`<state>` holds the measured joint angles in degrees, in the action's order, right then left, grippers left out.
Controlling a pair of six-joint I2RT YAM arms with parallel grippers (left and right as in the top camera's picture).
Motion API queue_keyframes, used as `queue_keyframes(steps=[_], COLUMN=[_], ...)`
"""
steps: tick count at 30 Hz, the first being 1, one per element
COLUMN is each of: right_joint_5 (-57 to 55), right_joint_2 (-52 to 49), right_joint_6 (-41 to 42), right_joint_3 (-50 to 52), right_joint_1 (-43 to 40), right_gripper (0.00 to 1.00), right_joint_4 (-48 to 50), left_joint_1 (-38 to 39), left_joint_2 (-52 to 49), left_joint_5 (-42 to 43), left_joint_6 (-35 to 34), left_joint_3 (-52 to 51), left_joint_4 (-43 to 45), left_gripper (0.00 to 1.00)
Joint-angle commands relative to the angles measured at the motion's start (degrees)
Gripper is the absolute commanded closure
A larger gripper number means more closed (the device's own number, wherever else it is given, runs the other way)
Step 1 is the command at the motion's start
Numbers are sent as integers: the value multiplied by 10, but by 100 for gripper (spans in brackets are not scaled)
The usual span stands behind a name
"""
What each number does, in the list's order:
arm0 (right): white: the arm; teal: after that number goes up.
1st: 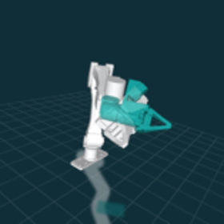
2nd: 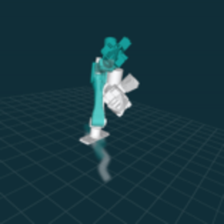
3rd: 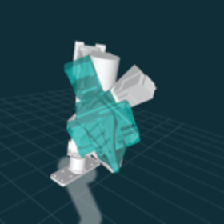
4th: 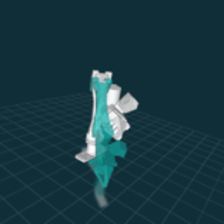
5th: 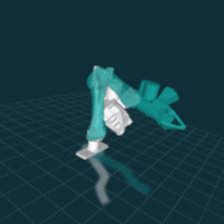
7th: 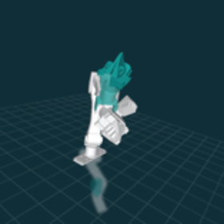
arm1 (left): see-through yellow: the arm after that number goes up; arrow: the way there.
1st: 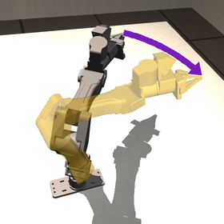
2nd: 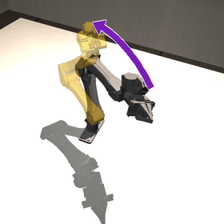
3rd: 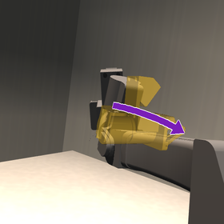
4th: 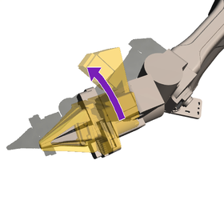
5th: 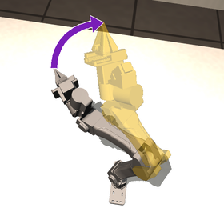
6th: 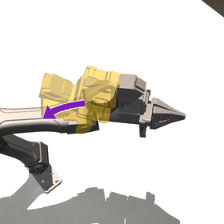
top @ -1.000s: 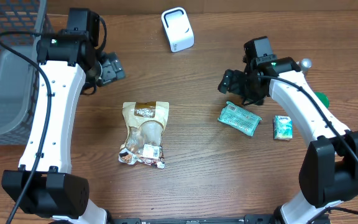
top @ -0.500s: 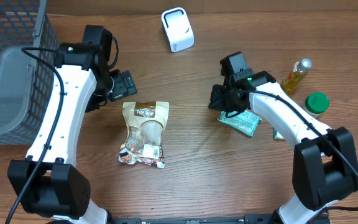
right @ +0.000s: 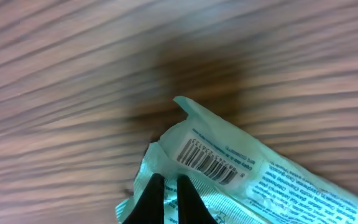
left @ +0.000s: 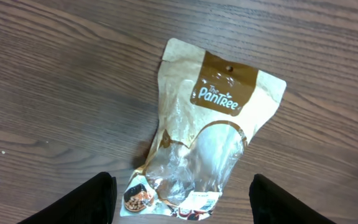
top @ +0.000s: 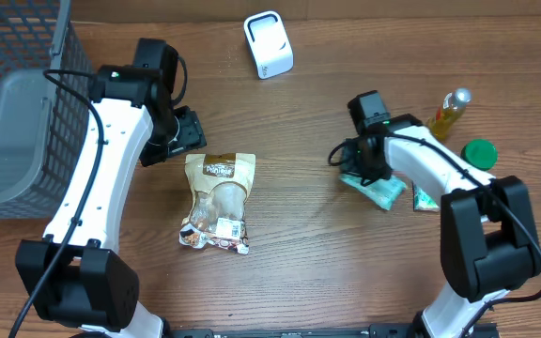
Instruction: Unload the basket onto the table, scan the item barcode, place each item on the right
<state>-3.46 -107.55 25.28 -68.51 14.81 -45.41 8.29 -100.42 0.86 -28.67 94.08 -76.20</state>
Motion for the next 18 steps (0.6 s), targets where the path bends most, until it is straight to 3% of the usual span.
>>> queue_keyframes(steps=[1,8,11,15,18], right_joint_5=[-80,-60,54,228,283], right_joint_2=[-1,-1,-1,-1,-1], right_joint_6=[0,-22,-75,-155,-154], right_joint_3=[4,-23,-66,-92,-90], right_joint_1=[-45,-85,-80,-68,-58], right_gripper=[94,91,76,43,36], right_joint_4=[-22,-68,-113,-131,-123], left_joint_1=[7,9,9,10,15], left_joint_2=[7,7,7,7,7], left_joint_5=[0,-12,-29,-26,-12], left_joint_6=[4,4,4,4,4], left_joint_3=[-3,-13,-28,-76,-130], left_joint_4=[-5,-18,-19,-10,18], left_gripper=[30,35,55,90,96])
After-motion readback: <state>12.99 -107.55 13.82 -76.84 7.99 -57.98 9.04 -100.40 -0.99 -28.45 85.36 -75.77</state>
